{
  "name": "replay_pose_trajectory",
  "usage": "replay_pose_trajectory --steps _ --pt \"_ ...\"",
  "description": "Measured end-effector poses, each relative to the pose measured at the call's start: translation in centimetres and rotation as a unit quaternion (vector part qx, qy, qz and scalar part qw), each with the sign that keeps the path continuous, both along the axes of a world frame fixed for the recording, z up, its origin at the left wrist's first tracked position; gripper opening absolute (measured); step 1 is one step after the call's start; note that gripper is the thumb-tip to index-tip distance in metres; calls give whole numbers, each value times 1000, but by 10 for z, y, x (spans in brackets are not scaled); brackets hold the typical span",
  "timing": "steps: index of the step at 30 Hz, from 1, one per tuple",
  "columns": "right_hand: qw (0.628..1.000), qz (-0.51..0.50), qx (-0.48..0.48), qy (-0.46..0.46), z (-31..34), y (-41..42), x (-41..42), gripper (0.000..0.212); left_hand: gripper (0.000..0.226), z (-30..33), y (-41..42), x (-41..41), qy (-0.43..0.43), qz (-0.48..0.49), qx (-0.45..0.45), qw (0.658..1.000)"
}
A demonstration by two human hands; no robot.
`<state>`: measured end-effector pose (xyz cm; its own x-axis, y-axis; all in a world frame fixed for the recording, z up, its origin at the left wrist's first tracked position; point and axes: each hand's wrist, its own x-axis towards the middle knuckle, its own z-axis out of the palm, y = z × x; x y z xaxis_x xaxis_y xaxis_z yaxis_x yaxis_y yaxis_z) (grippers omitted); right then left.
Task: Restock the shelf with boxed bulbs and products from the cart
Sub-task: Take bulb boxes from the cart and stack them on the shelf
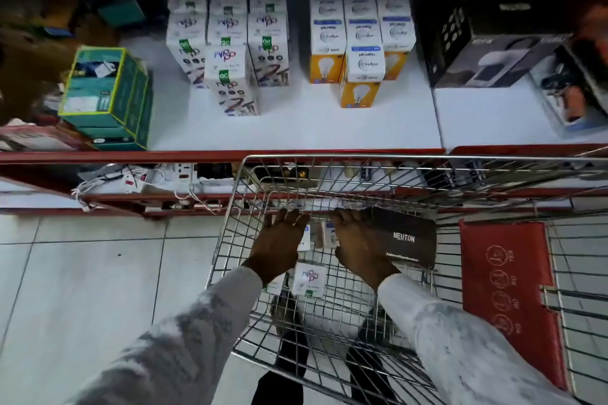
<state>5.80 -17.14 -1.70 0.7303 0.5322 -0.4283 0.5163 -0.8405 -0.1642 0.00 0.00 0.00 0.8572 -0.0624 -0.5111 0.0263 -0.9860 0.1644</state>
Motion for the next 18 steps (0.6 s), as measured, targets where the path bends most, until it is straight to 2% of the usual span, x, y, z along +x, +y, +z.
replay_pose_trajectory --steps 4,7,10,14,18 --pt "998 31 -58 5 -24 7 6 91 83 -18 -2 8 15 -34 35 999" --pt "997 34 -75 11 -41 13 8 85 77 -24 -3 11 27 -45 52 997" --pt "997 21 -71 30 -34 16 11 80 70 -26 1 12 4 -32 46 998" --pt "998 -27 10 54 12 7 19 76 67 0 3 16 -40 13 -8 999" --pt "987 -89 111 70 84 -10 31 70 73 61 11 21 -63 94 -94 989"
